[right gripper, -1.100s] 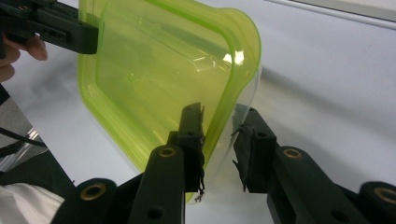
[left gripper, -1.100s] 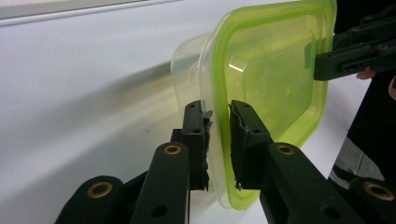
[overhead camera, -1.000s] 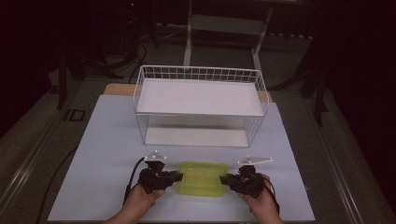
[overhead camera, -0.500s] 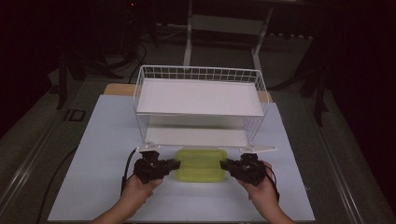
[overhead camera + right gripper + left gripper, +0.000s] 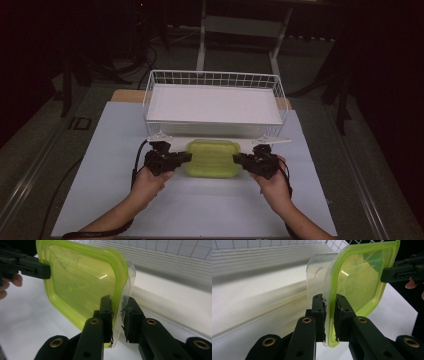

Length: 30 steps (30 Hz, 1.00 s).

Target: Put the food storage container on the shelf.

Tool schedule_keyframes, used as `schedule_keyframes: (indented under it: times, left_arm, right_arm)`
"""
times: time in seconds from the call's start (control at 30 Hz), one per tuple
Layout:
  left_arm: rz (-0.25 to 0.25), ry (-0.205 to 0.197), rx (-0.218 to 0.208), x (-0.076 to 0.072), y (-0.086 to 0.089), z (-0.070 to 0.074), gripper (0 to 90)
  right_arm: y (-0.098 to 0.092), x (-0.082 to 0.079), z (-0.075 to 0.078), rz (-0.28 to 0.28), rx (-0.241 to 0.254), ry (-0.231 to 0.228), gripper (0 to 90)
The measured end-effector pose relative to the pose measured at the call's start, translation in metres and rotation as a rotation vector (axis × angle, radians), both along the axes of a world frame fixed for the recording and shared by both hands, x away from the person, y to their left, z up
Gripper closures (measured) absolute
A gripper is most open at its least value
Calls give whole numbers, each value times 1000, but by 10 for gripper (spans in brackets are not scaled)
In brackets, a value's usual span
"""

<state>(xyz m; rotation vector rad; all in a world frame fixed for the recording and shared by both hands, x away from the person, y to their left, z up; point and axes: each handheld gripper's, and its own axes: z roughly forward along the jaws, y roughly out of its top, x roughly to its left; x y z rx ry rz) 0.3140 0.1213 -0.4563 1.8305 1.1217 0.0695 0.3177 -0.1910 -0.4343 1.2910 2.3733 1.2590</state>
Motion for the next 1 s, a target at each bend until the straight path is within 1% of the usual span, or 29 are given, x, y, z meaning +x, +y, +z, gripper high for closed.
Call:
schedule_keyframes:
  times: [0.03, 0.07, 0.1, 0.13, 0.17, 0.2, 0.23, 0.27, 0.3, 0.33, 0.37, 0.4, 0.47, 0.5, 0.53, 0.57, 0.63, 0.7, 0.77, 0.8, 0.87, 0.97, 1.0]
  left_arm:
    - [3, 4, 5, 4, -1, -2, 807]
    - [6, 12, 2, 6, -1, -4, 807]
    - [6, 12, 2, 6, -1, -4, 807]
    - [10, 21, 14, 13, -2, -9, 807]
    - [10, 21, 14, 13, -2, -9, 807]
    - [17, 24, 20, 17, -2, -13, 807]
    - [17, 24, 20, 17, -2, -13, 807]
    - [24, 29, 29, 23, -3, -17, 807]
    - [24, 29, 29, 23, -3, -17, 807]
    - [26, 33, 34, 27, -4, -19, 807]
    - [28, 36, 33, 28, -4, -20, 807]
    - [31, 46, 26, 33, -4, -24, 807]
    - [37, 61, 20, 36, -4, -27, 807]
    - [37, 61, 20, 36, -4, -27, 807]
    - [35, 63, 19, 41, -4, -30, 807]
    - [36, 72, 23, 43, -5, -33, 806]
    - [39, 72, 26, 44, -5, -34, 806]
    - [42, 81, 25, 49, -7, -38, 806]
    - [45, 85, 18, 51, -7, -39, 804]
    - [50, 96, 1, 53, -7, -39, 804]
    - [55, 93, 2, 54, -7, -39, 801]
    - [65, 86, -11, 55, -8, -40, 795]
    - [71, 78, -12, 56, -8, -41, 795]
  right_arm:
    - [1, 2, -1, -4, -6, -2, 788]
    - [1, 6, -4, -8, -10, 2, 788]
    - [1, 6, -4, -8, -10, 2, 788]
    - [2, 13, -9, -16, -15, 13, 786]
    - [2, 13, -9, -16, -15, 13, 786]
    - [2, 19, -14, -21, -20, 19, 785]
    - [2, 19, -14, -21, -20, 19, 785]
    - [3, 25, -20, -34, -24, 28, 784]
    - [3, 25, -20, -34, -24, 28, 784]
    - [4, 31, -25, -44, -30, 31, 783]
    - [4, 31, -25, -44, -30, 31, 783]
    - [5, 36, -28, -52, -33, 33, 784]
    - [6, 40, -30, -59, -35, 32, 784]
    - [6, 40, -30, -59, -35, 32, 784]
    - [6, 44, -33, -66, -38, 43, 784]
    - [6, 45, -34, -67, -43, 42, 784]
    - [6, 47, -36, -70, -50, 46, 783]
    - [7, 51, -39, -80, -61, 47, 782]
    - [7, 53, -40, -85, -64, 46, 781]
    - [7, 56, -40, -90, -58, 45, 779]
    - [7, 58, -39, -93, -54, 49, 777]
    - [8, 58, -40, -101, -55, 46, 771]
    - [8, 58, -40, -109, -53, 52, 769]
